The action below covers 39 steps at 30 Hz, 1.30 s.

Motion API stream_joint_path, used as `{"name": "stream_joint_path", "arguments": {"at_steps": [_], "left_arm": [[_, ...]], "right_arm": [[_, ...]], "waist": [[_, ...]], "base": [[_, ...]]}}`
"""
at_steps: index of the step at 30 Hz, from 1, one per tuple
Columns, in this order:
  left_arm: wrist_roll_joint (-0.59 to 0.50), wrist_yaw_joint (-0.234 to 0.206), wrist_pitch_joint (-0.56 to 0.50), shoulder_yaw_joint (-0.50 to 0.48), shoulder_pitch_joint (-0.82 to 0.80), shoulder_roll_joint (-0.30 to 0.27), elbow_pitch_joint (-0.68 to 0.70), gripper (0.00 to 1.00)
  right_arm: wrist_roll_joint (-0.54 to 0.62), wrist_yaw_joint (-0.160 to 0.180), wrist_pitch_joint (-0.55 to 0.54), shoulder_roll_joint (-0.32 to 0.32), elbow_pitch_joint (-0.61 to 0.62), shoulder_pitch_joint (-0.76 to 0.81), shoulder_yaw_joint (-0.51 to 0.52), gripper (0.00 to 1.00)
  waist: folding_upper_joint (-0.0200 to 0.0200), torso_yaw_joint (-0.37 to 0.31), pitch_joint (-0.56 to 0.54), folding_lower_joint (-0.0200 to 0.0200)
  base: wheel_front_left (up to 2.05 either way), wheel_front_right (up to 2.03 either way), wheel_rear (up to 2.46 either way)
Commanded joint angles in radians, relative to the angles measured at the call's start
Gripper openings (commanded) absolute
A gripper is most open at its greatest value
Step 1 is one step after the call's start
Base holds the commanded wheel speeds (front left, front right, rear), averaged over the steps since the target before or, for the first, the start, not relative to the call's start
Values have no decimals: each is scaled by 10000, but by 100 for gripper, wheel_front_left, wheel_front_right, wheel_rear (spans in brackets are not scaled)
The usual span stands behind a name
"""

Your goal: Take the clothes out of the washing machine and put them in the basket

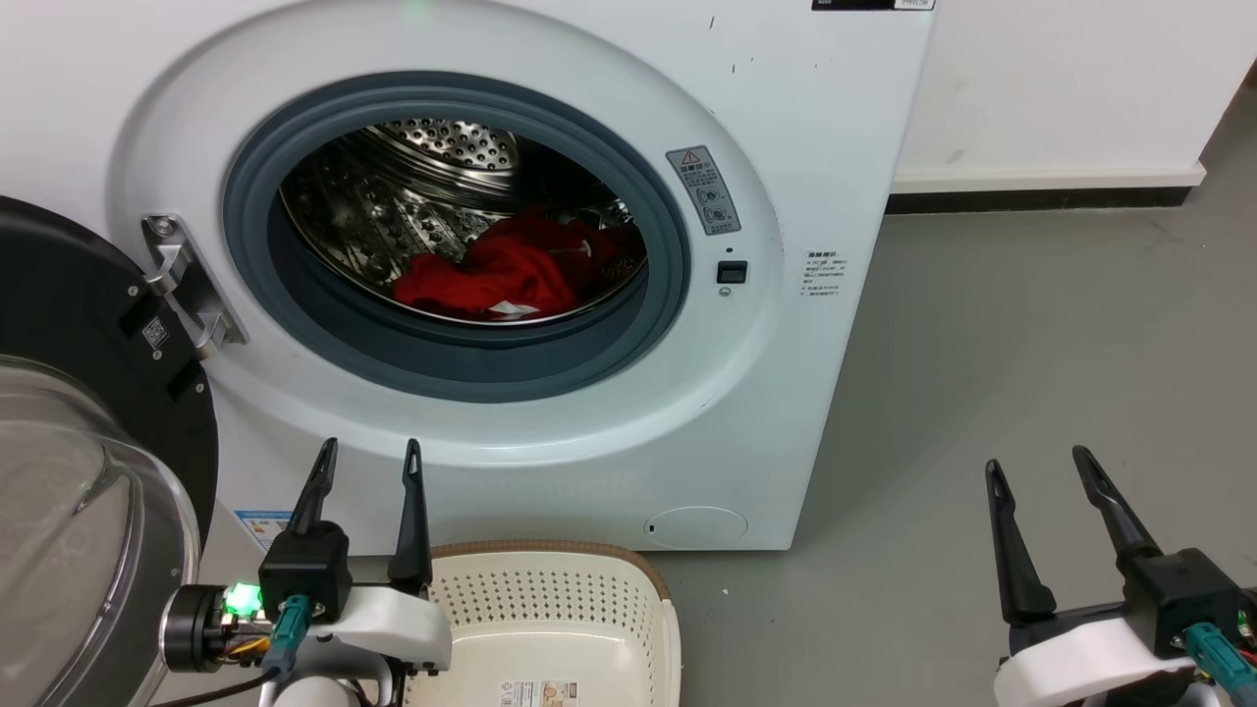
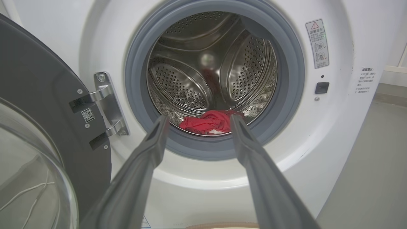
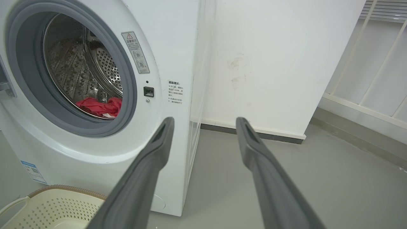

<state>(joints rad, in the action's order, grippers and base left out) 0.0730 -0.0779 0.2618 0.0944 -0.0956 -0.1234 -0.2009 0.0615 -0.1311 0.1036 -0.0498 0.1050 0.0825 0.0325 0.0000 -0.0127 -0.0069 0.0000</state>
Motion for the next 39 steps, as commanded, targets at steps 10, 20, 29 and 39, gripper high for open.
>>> {"name": "stream_joint_path", "arguments": {"at_steps": [10, 20, 29, 39], "left_arm": [[-25, -112, 37, -241, -867, -175, -255, 100], [-9, -156, -519, -557, -2967, -736, -982, 100], [-41, 39, -1560, -901, -5273, -1855, -2103, 100], [-136, 433, -2868, -1154, -7492, -3463, -3698, 100]], "right_arm": [[59, 7, -20, -8, 179, -380, -141, 100], [-65, 7, 208, -5, 153, -1155, -269, 100], [-528, 7, 816, -2, -454, -2200, -570, 100], [-1252, 7, 1433, 5, -1403, -3212, -1078, 100]], "waist": [[0, -535, 777, 0], [0, -1475, 2475, 0], [0, -2584, 4127, 0], [0, -3786, 5475, 0]], "base": [[0, 0, 0], [0, 0, 0], [0, 0, 0], [0, 0, 0]]}}
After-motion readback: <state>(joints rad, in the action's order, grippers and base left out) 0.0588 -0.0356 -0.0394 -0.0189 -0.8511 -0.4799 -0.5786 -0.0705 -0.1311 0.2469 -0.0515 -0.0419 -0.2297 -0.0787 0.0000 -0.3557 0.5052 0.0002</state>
